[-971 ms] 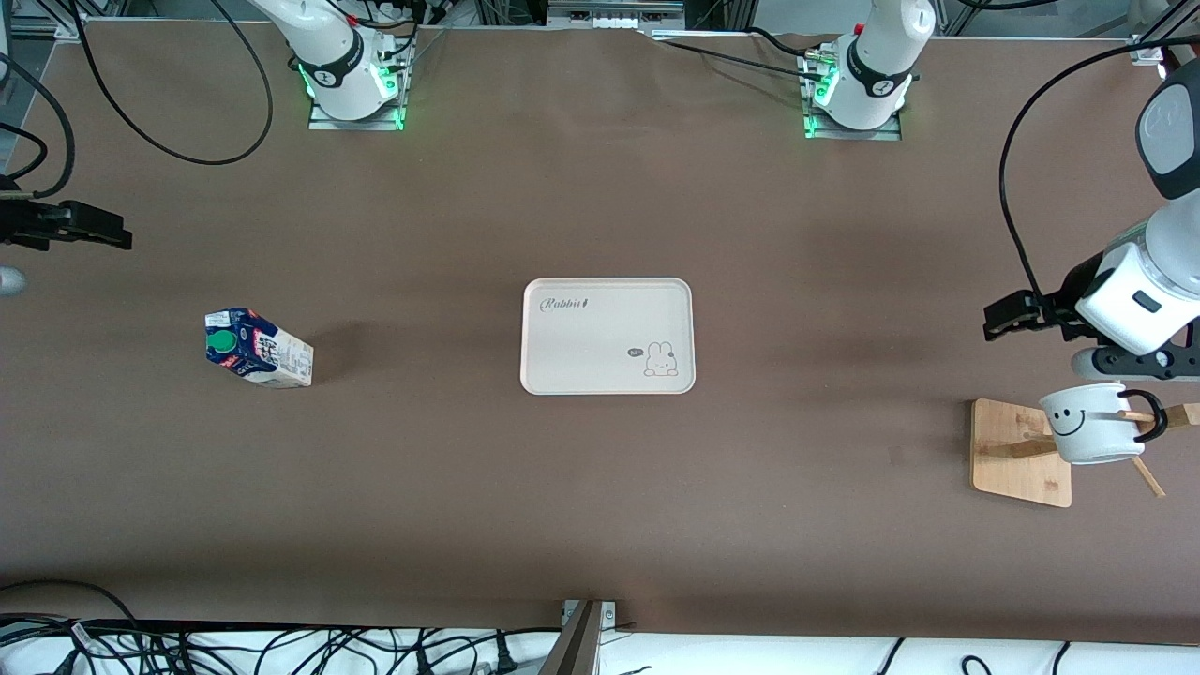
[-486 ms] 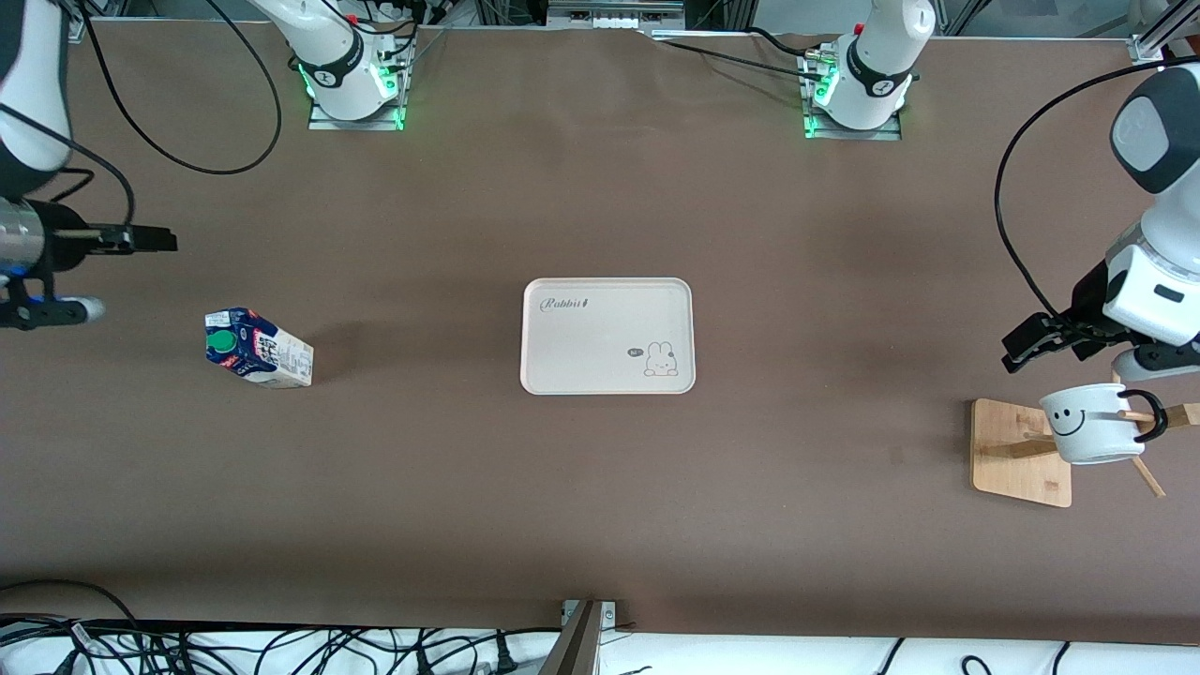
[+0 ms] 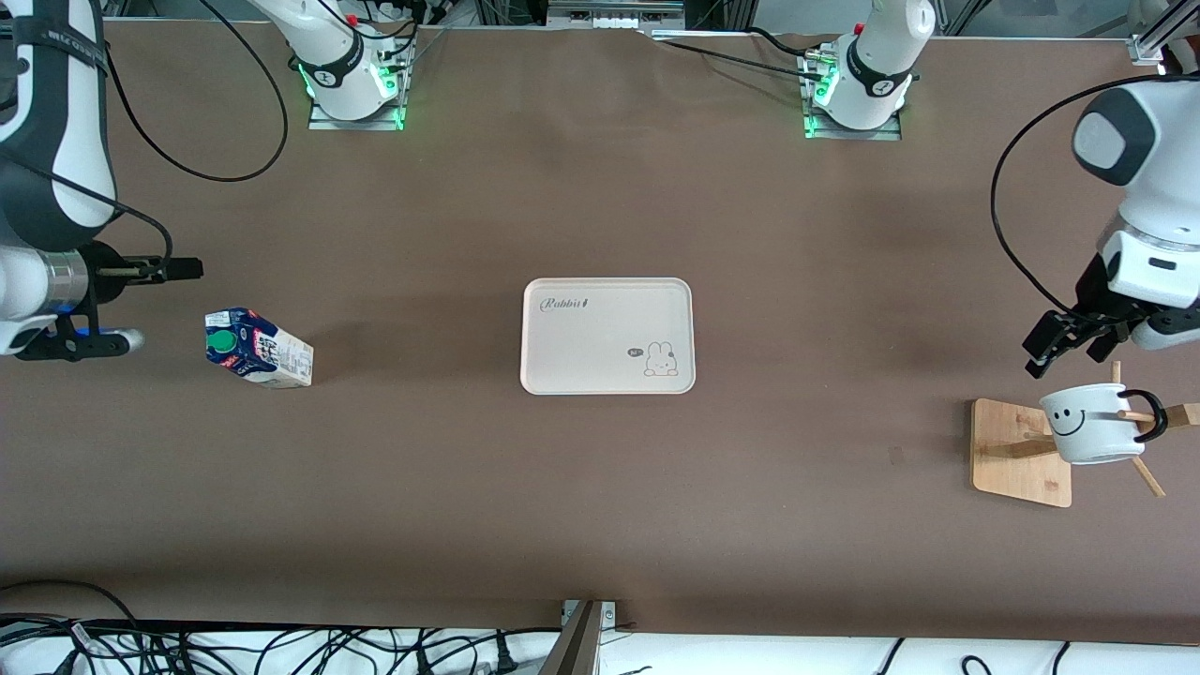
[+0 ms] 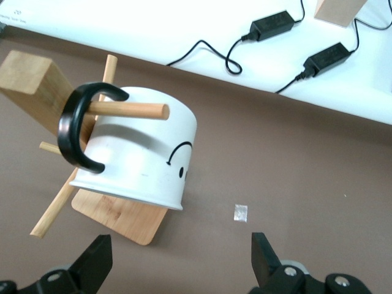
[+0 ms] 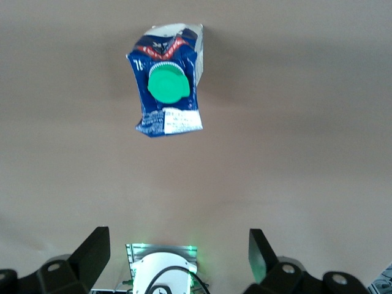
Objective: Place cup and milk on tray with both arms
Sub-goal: 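Grasp the milk carton with the right gripper while the left gripper grasps the mug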
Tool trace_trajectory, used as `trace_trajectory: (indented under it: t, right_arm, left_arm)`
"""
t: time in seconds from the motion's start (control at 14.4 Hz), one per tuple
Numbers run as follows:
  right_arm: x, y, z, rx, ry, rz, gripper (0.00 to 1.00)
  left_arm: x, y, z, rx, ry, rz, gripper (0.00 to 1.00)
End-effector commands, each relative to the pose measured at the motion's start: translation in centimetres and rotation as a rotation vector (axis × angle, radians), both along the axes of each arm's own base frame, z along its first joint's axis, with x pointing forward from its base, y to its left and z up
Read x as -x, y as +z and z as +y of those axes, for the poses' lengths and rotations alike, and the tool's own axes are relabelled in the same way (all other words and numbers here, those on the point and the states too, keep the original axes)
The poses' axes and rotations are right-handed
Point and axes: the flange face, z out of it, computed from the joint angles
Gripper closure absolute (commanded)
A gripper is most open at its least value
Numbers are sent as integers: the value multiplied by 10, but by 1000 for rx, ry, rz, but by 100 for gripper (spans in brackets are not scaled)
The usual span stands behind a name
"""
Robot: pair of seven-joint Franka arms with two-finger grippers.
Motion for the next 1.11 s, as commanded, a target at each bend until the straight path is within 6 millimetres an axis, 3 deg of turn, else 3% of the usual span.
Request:
trace_trajectory:
  t: [0.0,0.35,0.69,0.83,1.04]
  right_arm:
    - [-11,-15,1,-15,-15,-12,0]
    - [-23,-56,0,-13,-14,-44,0]
    - [-24,-74,-1,-11,-16,-52,0]
    - [-26,-80,3,-33,-23,-55,0]
    - [-26,-80,6,-32,-18,-56,0]
  left_arm:
    - [16,-5,2,-10,6,-45,0]
    - [9,-28,30,12,70,-48,0]
    - [-9,-28,11,110,119,-102,0]
    - [-12,-36,12,116,123,-94,0]
    - [-38,-32,17,127,130,-125,0]
